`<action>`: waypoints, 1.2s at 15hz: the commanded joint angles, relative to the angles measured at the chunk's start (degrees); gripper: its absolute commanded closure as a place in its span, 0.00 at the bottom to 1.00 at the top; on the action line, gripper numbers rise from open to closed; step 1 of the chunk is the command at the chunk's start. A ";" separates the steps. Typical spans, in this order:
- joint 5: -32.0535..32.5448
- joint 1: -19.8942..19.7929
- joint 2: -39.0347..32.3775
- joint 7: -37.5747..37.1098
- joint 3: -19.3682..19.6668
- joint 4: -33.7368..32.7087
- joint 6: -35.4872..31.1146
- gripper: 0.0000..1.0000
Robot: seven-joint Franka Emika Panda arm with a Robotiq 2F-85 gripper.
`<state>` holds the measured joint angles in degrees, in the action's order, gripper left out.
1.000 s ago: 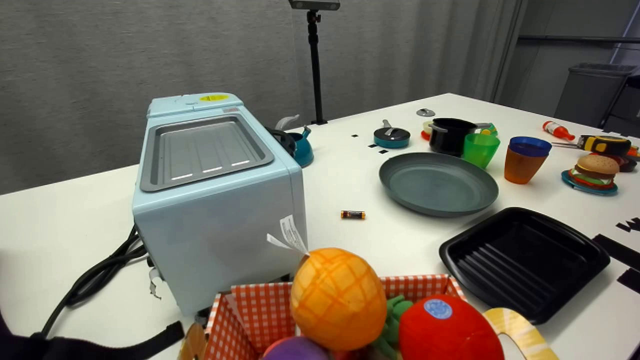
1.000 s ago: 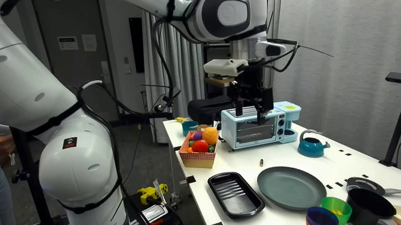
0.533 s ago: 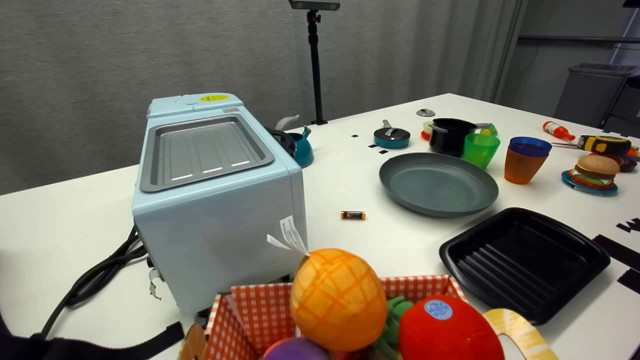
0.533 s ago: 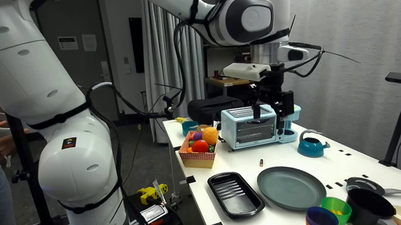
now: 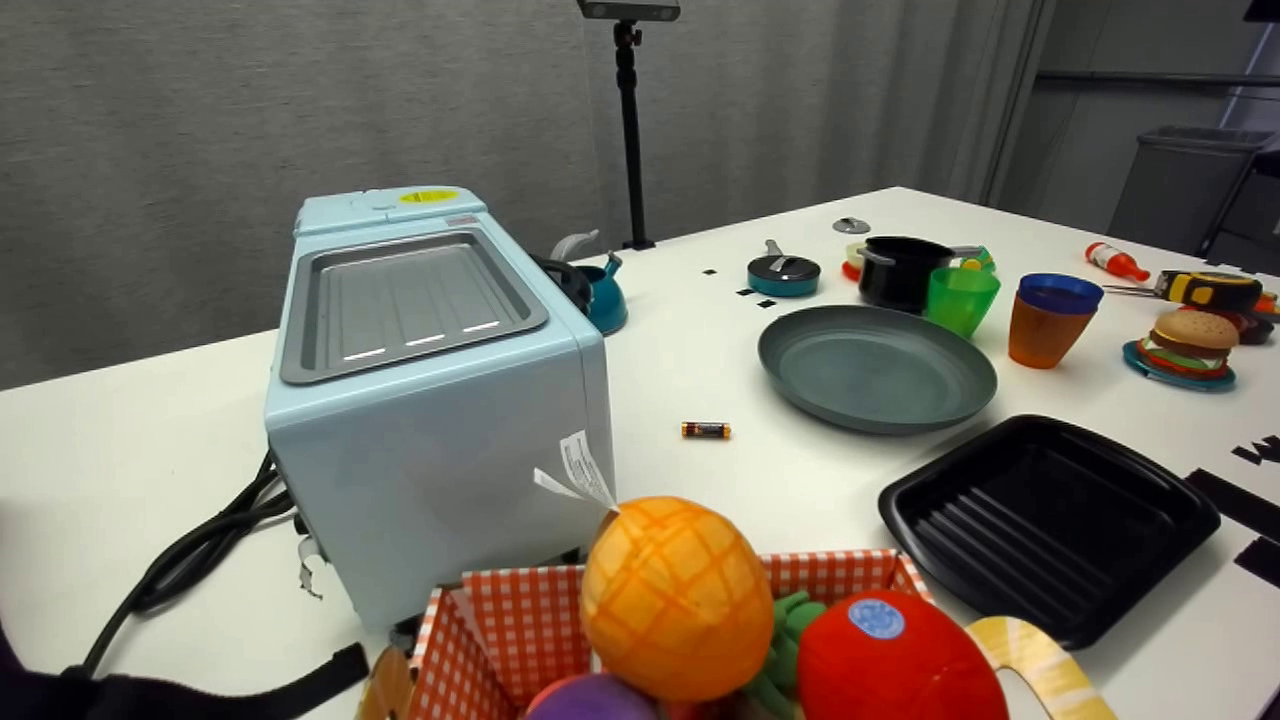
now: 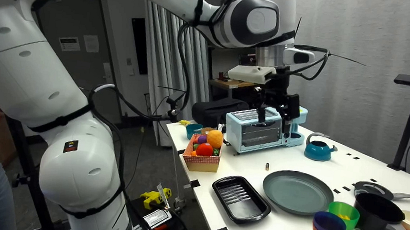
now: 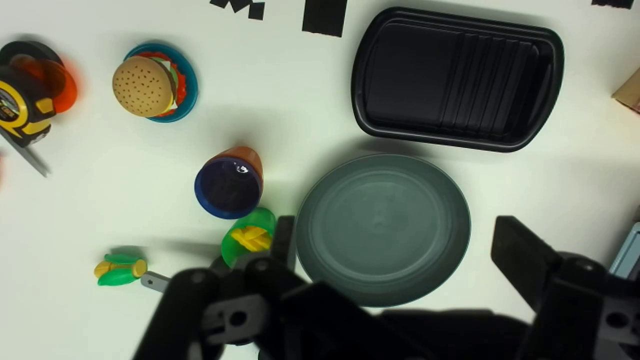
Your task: Pour the things in the green cup onto the plate
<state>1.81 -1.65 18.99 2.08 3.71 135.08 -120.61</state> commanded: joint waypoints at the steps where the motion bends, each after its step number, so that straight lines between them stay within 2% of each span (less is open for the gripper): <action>1: -0.13 -0.34 -0.02 0.11 -0.31 -0.10 0.13 0.00; 7: 1.57 -1.15 -5.53 -0.04 0.08 -4.90 0.58 0.00; 11: 1.58 -1.77 -11.78 0.42 0.80 -10.95 1.55 0.00; 18: 1.66 -3.17 -22.45 1.34 2.07 -18.94 -2.44 0.00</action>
<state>3.36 -3.87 1.67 2.04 5.30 120.54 -121.45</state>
